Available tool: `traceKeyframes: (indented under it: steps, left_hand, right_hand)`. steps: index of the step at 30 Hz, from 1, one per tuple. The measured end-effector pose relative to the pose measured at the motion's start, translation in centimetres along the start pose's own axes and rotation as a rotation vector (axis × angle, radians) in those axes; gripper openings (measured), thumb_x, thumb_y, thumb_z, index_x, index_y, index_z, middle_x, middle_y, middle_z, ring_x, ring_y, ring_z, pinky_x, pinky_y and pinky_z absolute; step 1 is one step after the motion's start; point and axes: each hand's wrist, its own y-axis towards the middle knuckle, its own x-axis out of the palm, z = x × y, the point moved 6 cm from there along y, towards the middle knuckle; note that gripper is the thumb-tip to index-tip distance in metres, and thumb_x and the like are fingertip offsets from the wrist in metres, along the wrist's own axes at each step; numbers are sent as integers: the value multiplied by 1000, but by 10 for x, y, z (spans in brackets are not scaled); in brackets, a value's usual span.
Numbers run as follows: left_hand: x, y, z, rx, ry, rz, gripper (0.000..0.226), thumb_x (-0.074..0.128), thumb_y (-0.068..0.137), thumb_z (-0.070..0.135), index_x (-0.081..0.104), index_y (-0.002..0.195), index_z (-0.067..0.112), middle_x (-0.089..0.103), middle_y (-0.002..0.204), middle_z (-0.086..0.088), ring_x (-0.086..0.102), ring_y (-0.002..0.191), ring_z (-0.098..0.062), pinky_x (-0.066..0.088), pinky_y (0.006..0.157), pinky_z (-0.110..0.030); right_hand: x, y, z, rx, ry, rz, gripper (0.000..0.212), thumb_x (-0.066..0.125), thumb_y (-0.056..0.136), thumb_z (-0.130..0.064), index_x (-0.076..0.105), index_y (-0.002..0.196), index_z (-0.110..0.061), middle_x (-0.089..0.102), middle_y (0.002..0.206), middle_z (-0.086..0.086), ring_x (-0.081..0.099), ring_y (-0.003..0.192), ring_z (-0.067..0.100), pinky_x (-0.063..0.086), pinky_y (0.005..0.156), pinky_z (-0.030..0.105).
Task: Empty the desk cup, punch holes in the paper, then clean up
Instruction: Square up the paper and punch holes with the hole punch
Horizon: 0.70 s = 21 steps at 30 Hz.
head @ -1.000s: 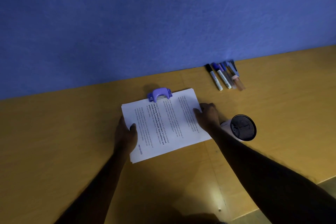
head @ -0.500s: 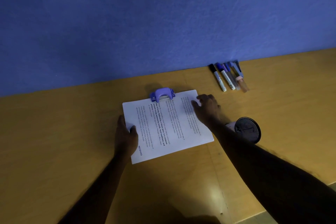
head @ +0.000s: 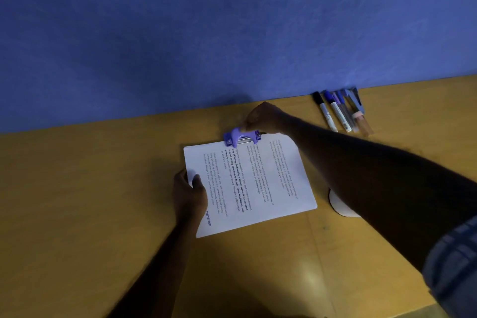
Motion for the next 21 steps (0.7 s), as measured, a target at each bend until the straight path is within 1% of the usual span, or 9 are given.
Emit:
traceKeyframes:
  steps: [3,6,10,14,16,18,20,21]
  left_hand:
    - [3,1,0,-18,5,13,31,52,95,10,53,123,-2,61,121,-18,60,109,-32,42,80,-29]
    - [4,-2,0,-56,-4,71,29,51,95,8,50,124,1,62,119,-16,60,98,-25,40,73,-28]
    - [6,-7,1,-38,2,110,32,50,95,8,49,126,2,61,121,-18,61,106,-34,45,79,-32]
    - [5,-8,1,-26,20,115,34,50,96,9,47,129,1,60,123,-20,61,108,-36,50,80,-36]
    - [6,-8,2,-32,28,122,35,50,96,9,47,130,0,60,124,-20,61,108,-36,49,78,-36]
    - [6,-8,1,-22,9,130,34,51,96,7,48,129,-1,60,124,-20,61,109,-36,49,81,-35]
    - [7,-8,1,-20,1,137,34,50,96,8,48,128,0,60,123,-20,60,109,-36,51,89,-43]
    - [8,-8,1,-26,5,137,34,50,96,8,47,128,0,60,123,-20,60,110,-36,51,90,-46]
  right_hand:
    - [-2,10,-1,-7,-43,8,41,79,76,-43,76,96,-8,74,98,7,63,86,15,43,77,24]
    - [-1,16,5,45,-41,5,45,82,71,-43,74,97,-8,71,98,6,64,92,19,46,79,28]
    - [1,19,8,39,-61,-29,47,80,72,-46,72,98,-8,71,101,7,64,94,21,47,79,29]
    - [2,19,9,44,-97,-52,52,76,74,-51,69,103,-8,70,104,8,64,96,23,51,85,36]
    - [3,19,10,58,-161,-33,54,73,74,-59,67,101,-13,68,103,5,61,99,23,50,89,41]
    - [4,20,13,89,-274,2,55,67,73,-68,63,99,-19,62,101,1,56,103,25,43,97,49]
    - [4,25,16,102,-274,-12,55,67,72,-70,60,99,-23,60,107,2,54,106,27,41,99,52]
    - [5,26,17,103,-246,-37,57,68,71,-70,59,101,-22,60,109,3,55,107,28,43,99,52]
